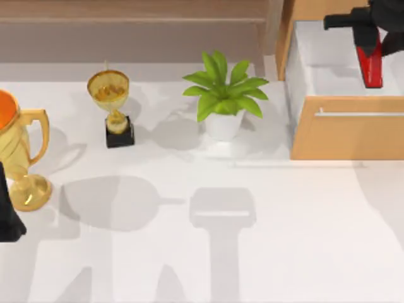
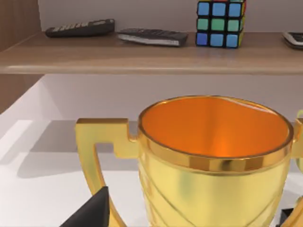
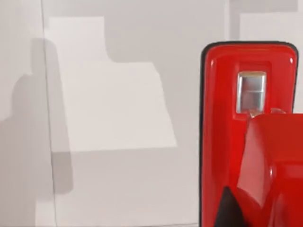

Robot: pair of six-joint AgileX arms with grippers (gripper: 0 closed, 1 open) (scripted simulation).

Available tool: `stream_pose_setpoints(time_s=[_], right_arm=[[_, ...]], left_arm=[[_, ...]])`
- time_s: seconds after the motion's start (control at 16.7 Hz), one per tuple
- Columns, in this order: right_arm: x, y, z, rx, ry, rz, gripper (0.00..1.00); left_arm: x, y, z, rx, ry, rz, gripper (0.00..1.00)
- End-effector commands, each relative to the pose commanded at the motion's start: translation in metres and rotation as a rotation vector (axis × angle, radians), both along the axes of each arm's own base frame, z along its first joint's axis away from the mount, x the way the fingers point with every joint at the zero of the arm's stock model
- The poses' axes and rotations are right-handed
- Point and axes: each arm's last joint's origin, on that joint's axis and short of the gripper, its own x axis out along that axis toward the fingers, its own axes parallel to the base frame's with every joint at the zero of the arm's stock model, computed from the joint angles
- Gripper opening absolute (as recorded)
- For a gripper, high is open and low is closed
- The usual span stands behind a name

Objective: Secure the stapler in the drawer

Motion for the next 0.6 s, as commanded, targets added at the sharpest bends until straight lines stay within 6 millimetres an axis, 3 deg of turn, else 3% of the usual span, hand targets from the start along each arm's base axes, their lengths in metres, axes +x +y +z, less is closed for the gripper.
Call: stream_pose_setpoints(time_s=[0.3, 0.42, 0.6], right_arm=[[0.025, -0.018, -0.080, 0.063, 0.227, 0.036, 0.00], [0.026, -0.019, -0.093, 0.081, 0.266, 0.039, 0.00], [0.026, -0.019, -0.093, 0.081, 0.266, 0.039, 0.00]], left_arm=[[0.000, 0.000, 0.000, 0.000, 0.000, 0.000, 1.00], [0.000, 0.000, 0.000, 0.000, 0.000, 0.000, 1.00], [0.000, 0.000, 0.000, 0.000, 0.000, 0.000, 1.00]])
